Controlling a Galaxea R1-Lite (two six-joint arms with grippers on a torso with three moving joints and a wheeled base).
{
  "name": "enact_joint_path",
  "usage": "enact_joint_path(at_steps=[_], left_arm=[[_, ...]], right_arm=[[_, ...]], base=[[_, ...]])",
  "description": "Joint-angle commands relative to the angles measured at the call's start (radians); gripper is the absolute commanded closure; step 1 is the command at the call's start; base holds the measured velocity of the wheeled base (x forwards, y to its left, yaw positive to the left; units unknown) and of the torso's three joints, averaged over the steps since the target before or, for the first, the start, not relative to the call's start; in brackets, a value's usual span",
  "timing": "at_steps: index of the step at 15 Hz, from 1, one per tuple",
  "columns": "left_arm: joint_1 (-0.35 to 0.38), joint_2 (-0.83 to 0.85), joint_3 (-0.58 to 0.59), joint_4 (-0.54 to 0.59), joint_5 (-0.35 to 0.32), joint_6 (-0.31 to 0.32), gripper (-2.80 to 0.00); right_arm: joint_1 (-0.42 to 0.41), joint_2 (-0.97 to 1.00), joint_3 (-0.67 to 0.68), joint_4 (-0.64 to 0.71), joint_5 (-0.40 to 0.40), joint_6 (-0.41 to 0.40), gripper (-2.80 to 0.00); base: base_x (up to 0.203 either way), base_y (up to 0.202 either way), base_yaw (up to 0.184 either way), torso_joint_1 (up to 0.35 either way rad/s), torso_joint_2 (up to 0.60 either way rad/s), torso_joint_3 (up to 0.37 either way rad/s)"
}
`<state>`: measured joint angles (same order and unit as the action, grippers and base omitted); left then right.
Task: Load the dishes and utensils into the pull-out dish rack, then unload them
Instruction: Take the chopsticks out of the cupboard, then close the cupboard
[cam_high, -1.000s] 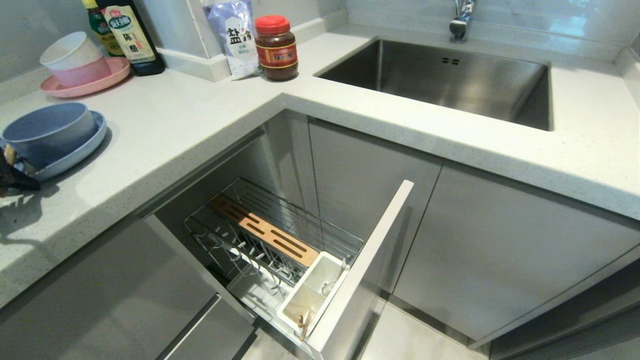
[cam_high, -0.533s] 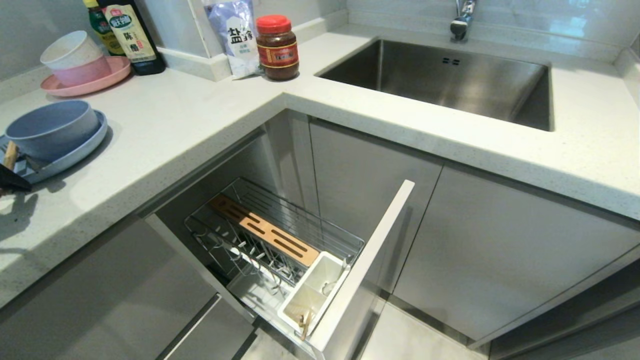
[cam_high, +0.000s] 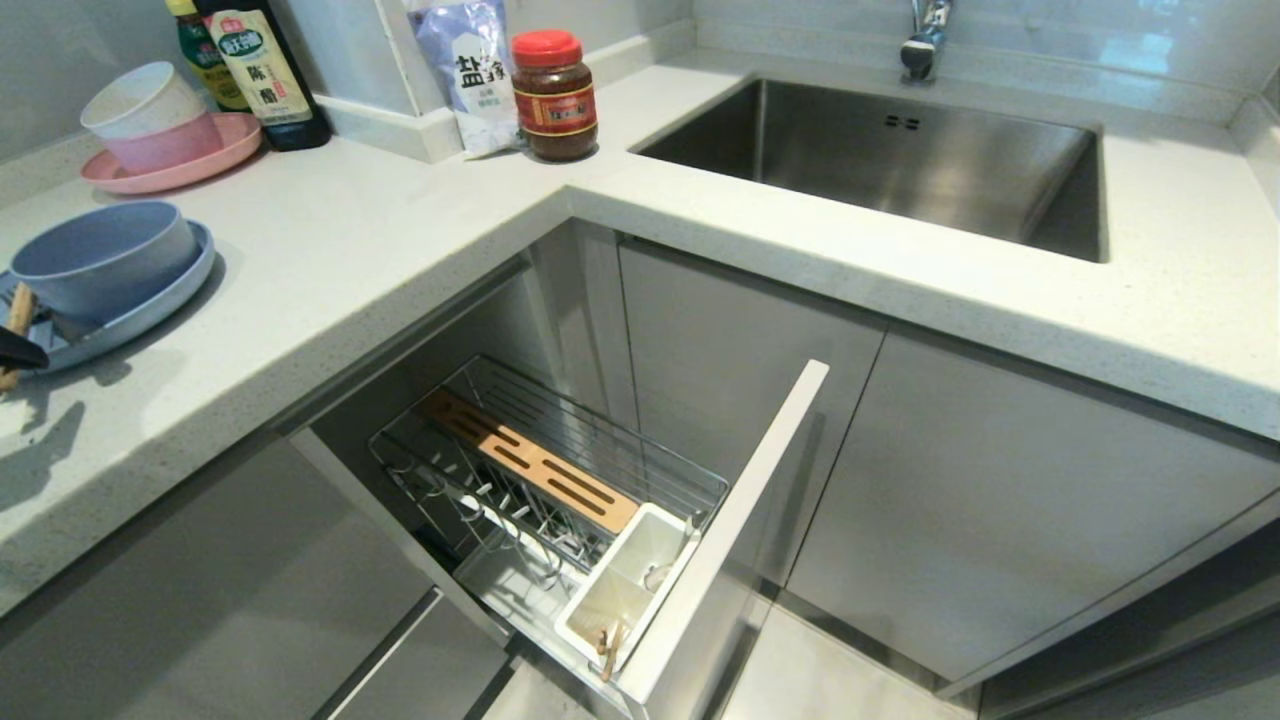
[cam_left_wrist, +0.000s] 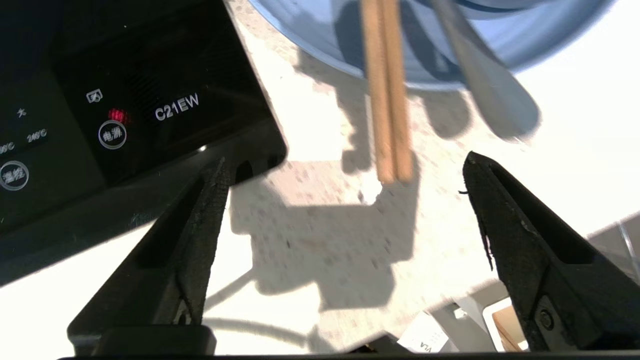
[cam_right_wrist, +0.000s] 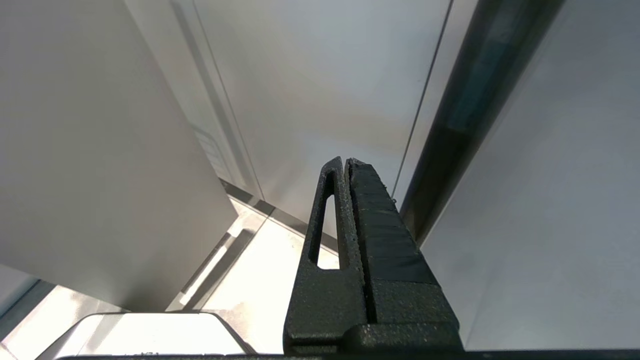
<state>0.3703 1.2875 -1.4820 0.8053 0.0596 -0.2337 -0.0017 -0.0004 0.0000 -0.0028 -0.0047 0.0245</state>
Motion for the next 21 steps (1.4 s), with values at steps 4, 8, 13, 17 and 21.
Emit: enact_joint_path(at_steps=[4, 8, 13, 17, 21], left_arm=[[-0.013, -0.104, 0.003, -0.002, 0.005, -0.003, -2.8], [-0.014, -0.177, -0.01, -0.034, 0.041, -0.003, 0.0], [-0.045, -0.248, -0.014, -0.227, 0.087, -0.003, 0.0], [-0.1, -0.225, -0.048, -0.491, 0.085, -0.007, 0.0], [-0.305, -0.142, -0.098, -0.618, 0.084, -0.115, 0.0]], right_arm=[[0.0, -0.004, 0.002, 0.0, 0.0, 0.0, 0.0], [0.0, -0.004, 0.002, 0.0, 0.0, 0.0, 0.0], [0.0, -0.004, 0.002, 0.0, 0.0, 0.0, 0.0], [0.0, -0.004, 0.002, 0.0, 0.0, 0.0, 0.0], [0.0, -0.004, 0.002, 0.0, 0.0, 0.0, 0.0]], base=[[0.0, 0.0, 0.0, 0.0, 0.0, 0.0], [0.0, 0.0, 0.0, 0.0, 0.0, 0.0], [0.0, 0.0, 0.0, 0.0, 0.0, 0.0], [0.0, 0.0, 0.0, 0.0, 0.0, 0.0], [0.0, 0.0, 0.0, 0.0, 0.0, 0.0]])
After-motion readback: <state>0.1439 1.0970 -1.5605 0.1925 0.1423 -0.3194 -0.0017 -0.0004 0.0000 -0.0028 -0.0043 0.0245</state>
